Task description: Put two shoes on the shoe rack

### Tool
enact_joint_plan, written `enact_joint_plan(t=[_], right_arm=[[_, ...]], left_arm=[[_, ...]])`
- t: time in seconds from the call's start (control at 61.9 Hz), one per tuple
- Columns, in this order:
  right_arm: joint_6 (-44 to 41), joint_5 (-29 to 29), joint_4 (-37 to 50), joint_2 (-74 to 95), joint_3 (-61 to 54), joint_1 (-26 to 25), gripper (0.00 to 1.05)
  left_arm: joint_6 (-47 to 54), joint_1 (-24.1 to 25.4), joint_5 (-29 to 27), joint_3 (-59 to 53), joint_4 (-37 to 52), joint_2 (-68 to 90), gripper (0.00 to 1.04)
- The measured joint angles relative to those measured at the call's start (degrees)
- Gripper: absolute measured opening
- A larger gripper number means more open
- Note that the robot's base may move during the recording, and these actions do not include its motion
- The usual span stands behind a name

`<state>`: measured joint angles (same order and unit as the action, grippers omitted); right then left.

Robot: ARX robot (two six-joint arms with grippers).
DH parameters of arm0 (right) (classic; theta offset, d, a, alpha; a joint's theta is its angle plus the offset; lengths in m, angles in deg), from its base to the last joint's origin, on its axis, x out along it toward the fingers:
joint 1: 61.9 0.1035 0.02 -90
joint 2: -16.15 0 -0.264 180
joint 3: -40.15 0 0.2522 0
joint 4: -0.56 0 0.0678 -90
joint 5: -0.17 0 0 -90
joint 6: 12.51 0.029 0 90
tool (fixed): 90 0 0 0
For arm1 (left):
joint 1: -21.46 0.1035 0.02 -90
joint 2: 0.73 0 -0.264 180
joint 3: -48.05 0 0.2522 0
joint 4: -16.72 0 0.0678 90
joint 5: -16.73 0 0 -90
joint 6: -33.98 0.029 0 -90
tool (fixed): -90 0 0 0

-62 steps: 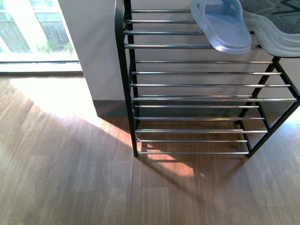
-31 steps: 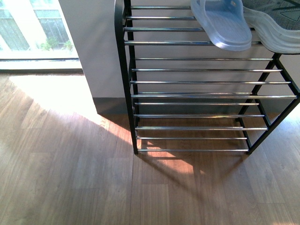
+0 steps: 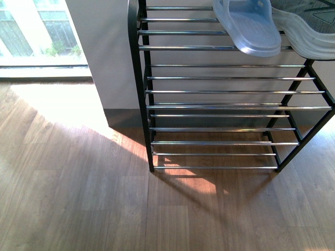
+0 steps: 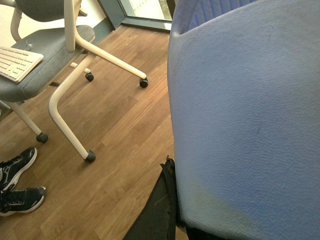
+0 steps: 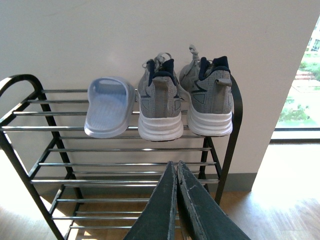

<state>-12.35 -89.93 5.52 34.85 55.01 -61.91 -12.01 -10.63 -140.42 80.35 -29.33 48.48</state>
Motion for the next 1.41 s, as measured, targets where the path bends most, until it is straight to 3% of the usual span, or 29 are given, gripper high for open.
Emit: enact_joint_plan(t=[0.469, 0.566, 0.808, 0.954, 1.277, 1.325, 1.406], right_arm=[[0.0, 0.0, -8.7, -8.7, 0.0, 0.0, 0.01], [0.0, 0.0, -17.7, -15.9, 0.0, 0.0, 0.01], [0.0, 0.0, -18.6, -18.3, 0.0, 0.0, 0.02], [0.0, 0.0, -18.6, -18.3, 0.0, 0.0, 0.36], [0.0, 0.1, -18.7, -18.4, 0.0, 0.0, 0.89], [0.0, 0.0, -18.7, -18.4, 0.0, 0.0, 0.96], [0.0, -0.2, -18.8, -18.4, 0.0, 0.0, 0.95]], left_arm=[[0.0, 0.0, 0.0, 0.0, 0.0, 0.0, 0.02], [0.0, 0.0, 0.0, 0.0, 0.0, 0.0, 0.02], [0.0, 0.0, 0.0, 0.0, 0.0, 0.0, 0.02], [0.0, 0.0, 0.0, 0.0, 0.0, 0.0, 0.02], [0.4, 0.0, 0.6, -0.1, 0.5, -0.3, 0.02], [3.5, 0.2, 5.0, -2.4, 7.8, -2.4, 0.02], [11.3, -0.5, 16.4, -3.3, 27.0, -1.9, 0.02]])
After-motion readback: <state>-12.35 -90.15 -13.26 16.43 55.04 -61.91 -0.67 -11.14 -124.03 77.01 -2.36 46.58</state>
